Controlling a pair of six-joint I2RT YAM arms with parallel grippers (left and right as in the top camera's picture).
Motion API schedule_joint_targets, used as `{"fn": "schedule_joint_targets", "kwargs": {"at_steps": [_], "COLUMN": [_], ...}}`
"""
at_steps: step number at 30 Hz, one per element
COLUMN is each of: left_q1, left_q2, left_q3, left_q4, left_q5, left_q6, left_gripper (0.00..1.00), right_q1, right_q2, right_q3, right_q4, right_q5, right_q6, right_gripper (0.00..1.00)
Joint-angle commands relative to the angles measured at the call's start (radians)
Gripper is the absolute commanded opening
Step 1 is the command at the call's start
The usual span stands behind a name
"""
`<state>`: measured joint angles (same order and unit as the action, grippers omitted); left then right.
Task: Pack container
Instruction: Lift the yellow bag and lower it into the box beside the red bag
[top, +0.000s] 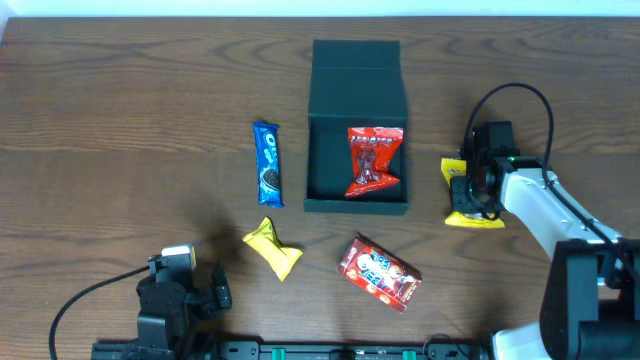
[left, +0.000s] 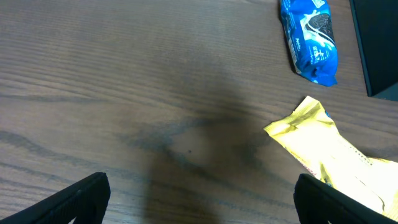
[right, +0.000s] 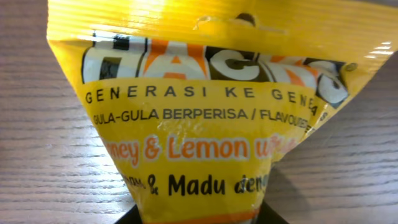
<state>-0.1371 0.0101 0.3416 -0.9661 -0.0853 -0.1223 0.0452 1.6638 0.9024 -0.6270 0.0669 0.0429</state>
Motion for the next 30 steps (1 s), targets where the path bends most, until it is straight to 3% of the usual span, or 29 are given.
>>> {"fn": "schedule_joint_targets", "kwargs": {"at_steps": [1, 9, 15, 23, 30], "left_q1": [0.006, 0.006, 0.006, 0.006, 0.006], "left_q2": [-0.006, -0.006, -0.006, -0.006, -0.006], "left_q3": [-0.036, -0.036, -0.036, -0.036, -0.036], "left_q4": [-0.021, -0.021, -0.021, -0.021, -0.021], "left_q5": [0.0, 0.0, 0.0, 0.0, 0.0], "left_q6": [0.018, 0.018, 0.018, 0.018, 0.018], "left_gripper": [0.96, 0.95, 0.96, 0.95, 0.95], "right_q1": [0.003, 0.016, 0.026, 0.056, 0.15], "right_q2": [0.025, 0.018, -0.067, -0.317, -0.471], "right_q3": [-0.014, -0.013, -0.01, 0.043, 0.109], "right_q4": [0.0, 0.0, -0.006, -0.094, -0.163], "right_q5": [-0.034, -0.034, -0.036, -0.072, -0.107], "right_q6": [0.001, 0.013, 0.072, 0.085, 0.209], "right_gripper": [0.17, 0.02, 0.01, 0.01, 0.02]}}
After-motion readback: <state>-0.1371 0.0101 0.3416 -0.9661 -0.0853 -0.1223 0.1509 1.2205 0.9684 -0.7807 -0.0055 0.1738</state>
